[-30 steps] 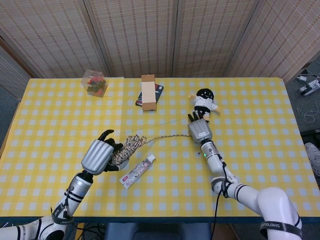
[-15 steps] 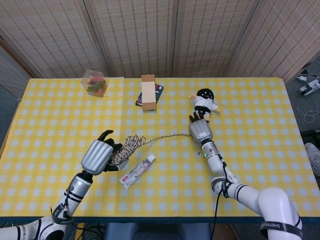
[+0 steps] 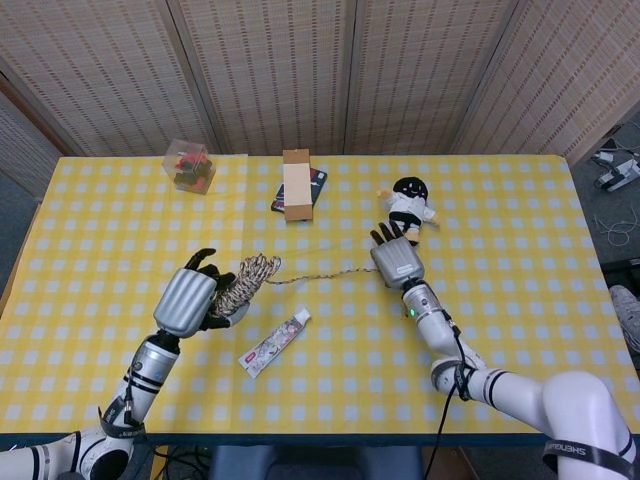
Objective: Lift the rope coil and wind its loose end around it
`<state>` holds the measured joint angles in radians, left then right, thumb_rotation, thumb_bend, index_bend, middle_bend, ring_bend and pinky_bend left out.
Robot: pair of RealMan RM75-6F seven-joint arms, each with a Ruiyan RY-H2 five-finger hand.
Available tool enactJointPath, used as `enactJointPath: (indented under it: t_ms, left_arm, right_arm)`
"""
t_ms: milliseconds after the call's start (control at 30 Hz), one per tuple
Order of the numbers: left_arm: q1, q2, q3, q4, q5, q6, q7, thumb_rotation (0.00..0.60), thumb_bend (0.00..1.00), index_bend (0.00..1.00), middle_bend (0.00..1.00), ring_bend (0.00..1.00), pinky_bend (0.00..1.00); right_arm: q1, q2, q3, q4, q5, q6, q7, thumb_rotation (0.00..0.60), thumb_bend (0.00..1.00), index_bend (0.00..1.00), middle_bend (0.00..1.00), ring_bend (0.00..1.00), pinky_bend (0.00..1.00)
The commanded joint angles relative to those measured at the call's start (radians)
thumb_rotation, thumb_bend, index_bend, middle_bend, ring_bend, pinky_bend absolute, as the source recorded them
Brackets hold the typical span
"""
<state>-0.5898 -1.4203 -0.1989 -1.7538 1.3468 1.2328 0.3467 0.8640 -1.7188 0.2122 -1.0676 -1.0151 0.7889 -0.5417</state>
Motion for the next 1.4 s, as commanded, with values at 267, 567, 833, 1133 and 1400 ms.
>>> enactJointPath:
  t_ms: [267, 567, 833, 1133, 1400]
  left_arm:
    - [-0.054, -0.021, -0.13, 0.004, -0.215, -0.017, 0.053, 0.353, 0.36, 0.77, 0.73, 0.51, 0.16]
    - [-0.119, -0.078, -0.171, 0.02, -0.372, 0.007, 0.213, 0.348, 0.36, 0.77, 0.73, 0.51, 0.16]
    - [-0.153, -0.139, -0.146, 0.023, -0.378, 0.019, 0.238, 0.353, 0.36, 0.77, 0.73, 0.51, 0.16]
    - [-0.172, -0.212, -0.106, 0.011, -0.31, 0.035, 0.209, 0.356, 0.36, 0.77, 0.73, 0.51, 0.16]
    - [-0.176, -0.257, -0.062, 0.012, -0.18, 0.049, 0.145, 0.348, 0.36, 0.77, 0.73, 0.51, 0.16]
  right_arm:
    - [-0.033, 0.27, 0.013, -0.508, -0.12, 0.15, -0.034, 0.6, 0.39, 0.58, 0.15, 0.0, 0.0]
    - [-0.008, 0.4, 0.058, -0.784, -0.179, 0.186, -0.054, 0.6, 0.39, 0.59, 0.15, 0.0, 0.0]
    - [0.063, 0.43, 0.149, -0.889, -0.099, 0.191, -0.064, 0.6, 0.39, 0.59, 0.15, 0.0, 0.0]
    - [0.165, 0.419, 0.215, -0.912, 0.057, 0.203, -0.111, 0.6, 0.39, 0.6, 0.16, 0.0, 0.0]
    - [0.239, 0.402, 0.243, -0.869, 0.189, 0.225, -0.123, 0.6, 0.39, 0.6, 0.17, 0.0, 0.0]
